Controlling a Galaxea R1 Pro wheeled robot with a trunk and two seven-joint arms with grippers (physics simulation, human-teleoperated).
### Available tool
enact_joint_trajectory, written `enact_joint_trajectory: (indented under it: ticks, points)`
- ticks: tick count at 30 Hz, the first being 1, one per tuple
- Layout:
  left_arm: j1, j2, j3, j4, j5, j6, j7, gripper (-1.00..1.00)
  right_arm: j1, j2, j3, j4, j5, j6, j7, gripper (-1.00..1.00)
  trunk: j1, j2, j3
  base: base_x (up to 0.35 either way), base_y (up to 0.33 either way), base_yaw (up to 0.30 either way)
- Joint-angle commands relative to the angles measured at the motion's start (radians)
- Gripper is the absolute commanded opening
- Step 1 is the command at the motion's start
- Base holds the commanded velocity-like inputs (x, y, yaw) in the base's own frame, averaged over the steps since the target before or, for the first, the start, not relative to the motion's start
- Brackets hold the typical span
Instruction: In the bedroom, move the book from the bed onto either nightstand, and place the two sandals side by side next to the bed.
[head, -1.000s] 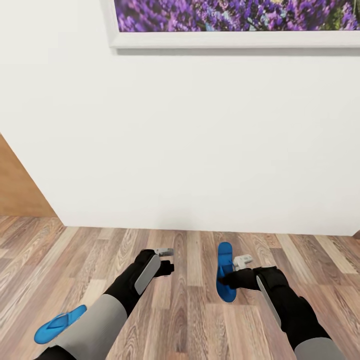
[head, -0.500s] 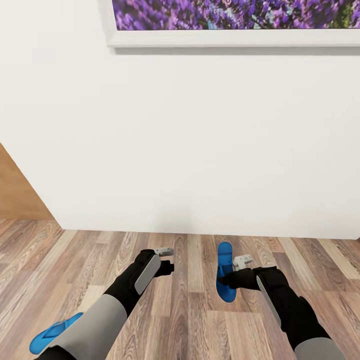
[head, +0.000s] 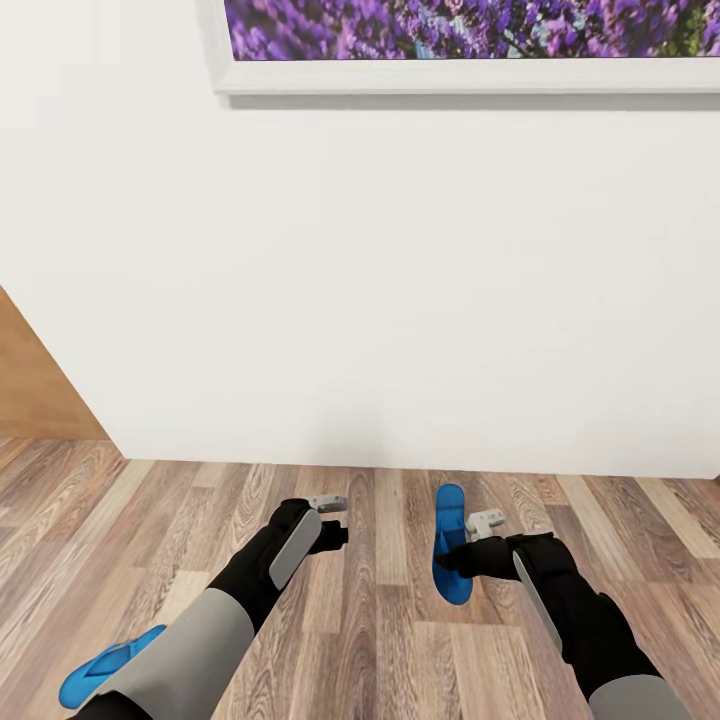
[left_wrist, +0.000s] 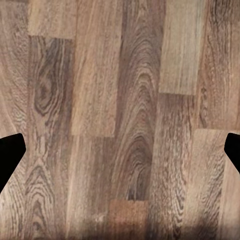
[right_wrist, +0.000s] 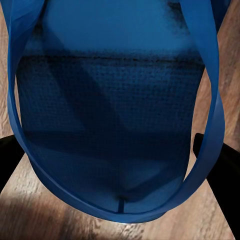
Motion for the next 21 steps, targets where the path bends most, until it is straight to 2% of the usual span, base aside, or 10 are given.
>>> enact_joint_trajectory:
  ticks: [1, 10, 21]
  points:
    - [-0.001, 0.000, -0.002, -0.001, 0.010, 0.001, 0.010, 1.00, -0.001, -0.001, 0.001, -0.001, 0.008, 0.003, 0.006, -1.00, 0.000, 0.000, -0.001, 0.000, 0.000, 0.000]
    - [-0.001, 0.000, -0.002, -0.001, 0.010, 0.002, 0.010, 1.00, 0.000, -0.001, 0.001, -0.001, 0.007, 0.003, 0.006, -1.00, 0.000, 0.000, 0.000, 0.000, 0.000, -0.017]
    - [-0.001, 0.000, -0.002, -0.001, 0.010, 0.002, 0.010, 1.00, 0.000, -0.001, 0.001, -0.001, 0.007, 0.003, 0.006, -1.00, 0.000, 0.000, 0.007, 0.000, 0.000, -0.129]
